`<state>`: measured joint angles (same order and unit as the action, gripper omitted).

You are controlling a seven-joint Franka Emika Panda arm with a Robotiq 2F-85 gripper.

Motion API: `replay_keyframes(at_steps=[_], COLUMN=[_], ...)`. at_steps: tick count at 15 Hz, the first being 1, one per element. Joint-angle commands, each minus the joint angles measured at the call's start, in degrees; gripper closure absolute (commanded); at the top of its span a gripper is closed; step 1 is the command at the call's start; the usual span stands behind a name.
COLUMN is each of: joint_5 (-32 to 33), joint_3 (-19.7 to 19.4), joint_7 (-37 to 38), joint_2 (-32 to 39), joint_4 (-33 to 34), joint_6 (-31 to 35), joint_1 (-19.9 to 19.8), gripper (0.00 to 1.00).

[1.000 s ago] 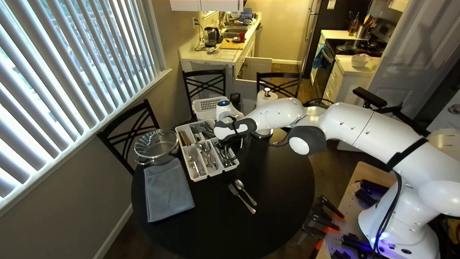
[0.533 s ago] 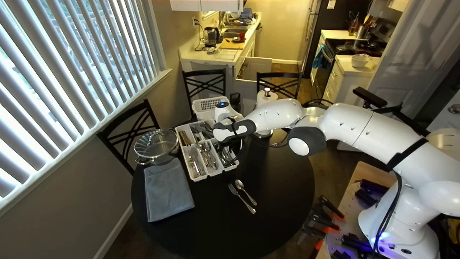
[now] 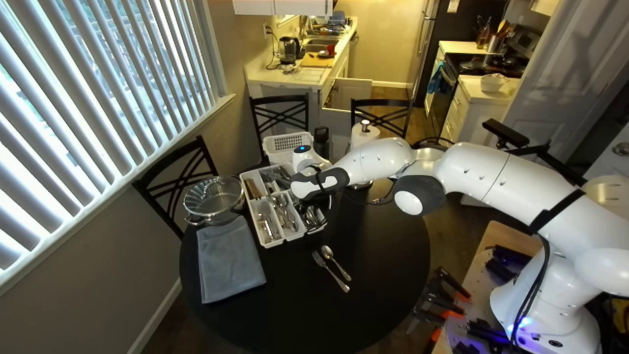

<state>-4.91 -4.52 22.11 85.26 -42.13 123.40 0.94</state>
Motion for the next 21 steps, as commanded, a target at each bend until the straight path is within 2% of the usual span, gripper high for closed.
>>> replay_keyframes(at_steps=[1,3,5,6,8,14,17,21], joint_5=[0.82,1.07,1.59,1.79,2.16,2.48,2.06,0.87], joint_3=[0.99,1.23,0.68,0.38,-0.53,-2.3,-1.57,-1.75], joint_7=[-0.82,-1.31,-0.48,0.0,1.44,4.88,3.65,2.92], joint_2=[-0.03,-0.08,-0.23,-0.32,-0.37,-0.37,-0.4,-2.44], joint_4=[-1.43,-1.33,-0.32,0.02,1.03,3.15,4.61,2.8], joint_6=[-1.44,-1.67,-0.69,-0.26,0.59,1.37,2.45,5.71], joint_1=[0.18,0.6,0.79,0.87,0.83,0.64,0.06,0.22], gripper=[0.84,0.96,1.0,0.97,0.99,0.98,0.98,0.98])
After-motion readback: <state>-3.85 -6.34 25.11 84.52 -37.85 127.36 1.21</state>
